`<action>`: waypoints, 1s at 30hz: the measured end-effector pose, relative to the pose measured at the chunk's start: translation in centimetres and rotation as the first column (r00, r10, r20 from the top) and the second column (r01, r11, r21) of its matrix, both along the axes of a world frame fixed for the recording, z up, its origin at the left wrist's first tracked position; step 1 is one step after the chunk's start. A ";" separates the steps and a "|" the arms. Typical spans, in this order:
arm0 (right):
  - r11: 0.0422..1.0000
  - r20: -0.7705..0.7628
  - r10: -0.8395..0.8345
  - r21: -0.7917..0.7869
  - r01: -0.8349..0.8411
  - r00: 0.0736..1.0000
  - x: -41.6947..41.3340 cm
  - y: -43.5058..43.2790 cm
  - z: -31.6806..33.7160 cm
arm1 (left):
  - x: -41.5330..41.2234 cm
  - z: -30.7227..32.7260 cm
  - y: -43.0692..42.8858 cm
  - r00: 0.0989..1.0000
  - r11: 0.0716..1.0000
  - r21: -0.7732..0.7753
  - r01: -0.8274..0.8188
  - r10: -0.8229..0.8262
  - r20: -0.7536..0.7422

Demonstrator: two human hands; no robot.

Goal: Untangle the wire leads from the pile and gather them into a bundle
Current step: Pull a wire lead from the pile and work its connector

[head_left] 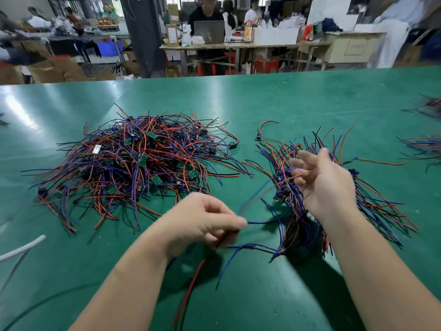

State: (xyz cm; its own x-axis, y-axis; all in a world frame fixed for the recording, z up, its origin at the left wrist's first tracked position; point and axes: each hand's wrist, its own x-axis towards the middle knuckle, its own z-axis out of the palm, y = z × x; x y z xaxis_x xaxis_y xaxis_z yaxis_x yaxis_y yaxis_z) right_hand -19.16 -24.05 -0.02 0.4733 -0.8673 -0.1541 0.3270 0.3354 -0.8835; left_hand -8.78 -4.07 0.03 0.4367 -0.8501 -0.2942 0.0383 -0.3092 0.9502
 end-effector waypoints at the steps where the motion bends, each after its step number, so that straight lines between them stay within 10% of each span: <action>1: 0.998 0.030 -0.055 0.036 0.054 0.998 0.0 -0.1 0.2 | 0.6 0.1 0.1 0.994 0.994 -0.042 -0.104 0.102 -0.036; 6: 0.919 -0.161 0.198 -0.314 -0.240 0.967 0.4 2.3 -0.4 | 1.4 -0.6 -0.8 0.837 0.807 -0.232 -0.544 0.499 -0.226; 10: 0.603 -0.382 0.360 -0.601 -0.525 0.851 1.1 5.7 -1.6 | 0.0 -1.1 -1.5 0.898 0.857 -0.270 -0.440 0.411 -0.158; 16: 0.574 -0.324 0.123 -0.748 -0.333 0.938 1.0 5.3 -1.5 | -0.3 -1.1 -1.7 0.934 0.896 -0.264 -0.356 0.345 -0.091; 19: 0.539 -0.307 -0.103 -0.817 -0.206 0.946 -0.1 3.0 -0.5 | 0.6 -1.4 -1.1 0.853 0.853 -0.283 -0.439 0.495 0.166; 23: 0.426 -0.398 -0.513 -0.887 -0.176 0.761 -2.0 -1.1 0.3 | 1.7 -2.2 -0.1 0.479 0.846 -0.155 -0.510 0.429 0.766; 26: 0.504 -0.500 -0.606 -0.843 -0.188 0.619 -3.4 -3.7 0.0 | 1.8 -3.0 -0.2 0.266 0.823 -0.056 -0.565 0.246 0.932; 30: 0.592 -0.690 -0.590 -0.722 -0.357 0.419 -4.1 -5.2 -0.5 | 2.1 -3.3 -0.1 0.279 0.810 0.116 -0.574 0.060 0.959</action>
State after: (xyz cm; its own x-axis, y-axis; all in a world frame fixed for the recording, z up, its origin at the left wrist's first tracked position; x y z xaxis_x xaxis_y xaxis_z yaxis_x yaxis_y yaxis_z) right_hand -23.28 -29.20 -0.54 0.3790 -0.8774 0.2941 -0.7207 -0.4792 -0.5010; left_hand -6.64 -4.22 -3.31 0.8365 -0.4911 0.2430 -0.5430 -0.8023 0.2479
